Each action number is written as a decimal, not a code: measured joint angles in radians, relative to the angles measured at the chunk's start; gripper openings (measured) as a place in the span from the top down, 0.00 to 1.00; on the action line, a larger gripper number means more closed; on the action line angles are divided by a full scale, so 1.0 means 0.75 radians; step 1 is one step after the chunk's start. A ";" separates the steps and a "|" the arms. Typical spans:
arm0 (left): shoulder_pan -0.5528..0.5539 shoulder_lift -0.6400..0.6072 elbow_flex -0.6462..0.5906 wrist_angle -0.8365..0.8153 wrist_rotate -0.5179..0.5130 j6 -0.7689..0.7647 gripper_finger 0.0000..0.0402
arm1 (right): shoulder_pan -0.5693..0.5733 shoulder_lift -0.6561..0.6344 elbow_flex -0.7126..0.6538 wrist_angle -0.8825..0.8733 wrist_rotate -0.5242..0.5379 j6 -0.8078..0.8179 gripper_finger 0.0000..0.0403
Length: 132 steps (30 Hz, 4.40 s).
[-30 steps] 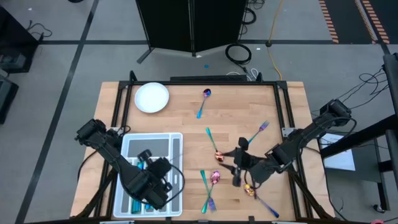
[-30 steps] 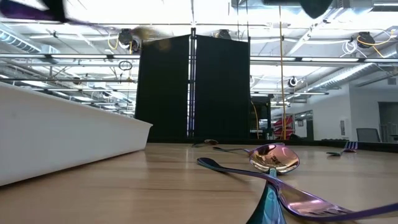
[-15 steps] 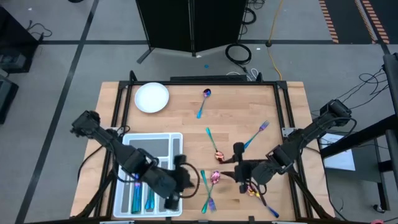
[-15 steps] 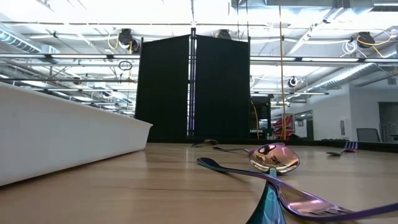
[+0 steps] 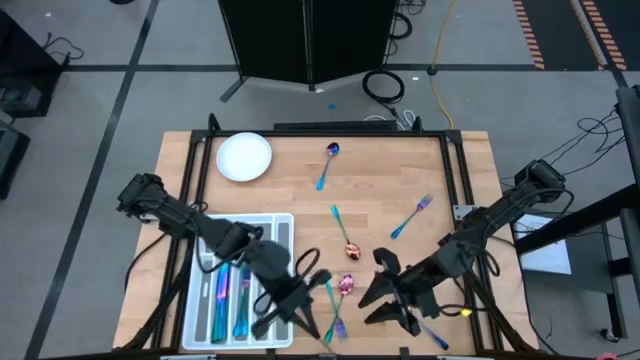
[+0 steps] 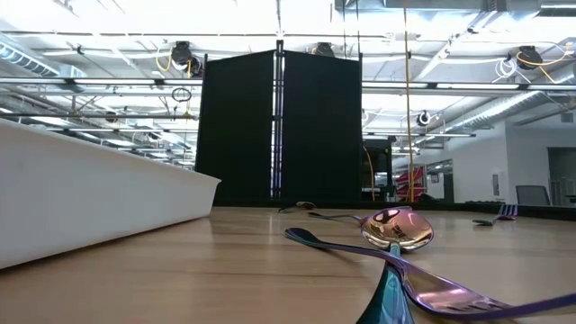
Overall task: Sort silverware
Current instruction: Put the iridescent blue fork in the silverware tray
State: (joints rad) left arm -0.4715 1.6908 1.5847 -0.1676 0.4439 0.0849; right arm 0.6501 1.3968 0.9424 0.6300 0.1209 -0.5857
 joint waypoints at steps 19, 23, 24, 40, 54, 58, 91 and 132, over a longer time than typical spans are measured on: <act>0.245 0.131 -0.178 0.465 0.185 -0.219 1.00 | -0.055 0.000 0.000 0.026 -0.061 0.098 0.60; 0.260 0.130 -0.178 0.489 0.214 -0.245 1.00 | -0.055 0.000 0.000 0.013 -0.065 0.098 0.60; 0.264 0.130 -0.178 0.492 0.224 -0.246 1.00 | -0.055 0.000 0.000 0.012 -0.065 0.098 0.60; 0.301 0.130 -0.178 0.493 0.276 -0.315 1.00 | -0.058 0.000 0.000 0.014 -0.133 0.068 0.95; 0.303 0.130 -0.178 0.441 0.196 -0.229 0.91 | -0.056 0.000 0.000 -0.001 -0.056 0.224 1.00; 0.318 0.099 -0.178 0.338 0.099 -0.158 0.80 | -0.044 -0.002 0.000 -0.043 0.059 0.335 1.00; 0.150 0.182 -0.176 0.267 -1.509 -0.140 0.70 | 0.033 -0.019 0.001 -0.325 1.523 1.081 1.00; 0.209 0.174 -0.149 0.292 -1.577 -0.142 0.99 | 0.031 -0.066 0.000 -0.356 1.442 0.864 0.66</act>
State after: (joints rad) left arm -0.3145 1.8215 1.4727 0.0518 -0.7390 -0.0215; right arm 0.6732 1.3472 0.9424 0.3633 1.2026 0.0620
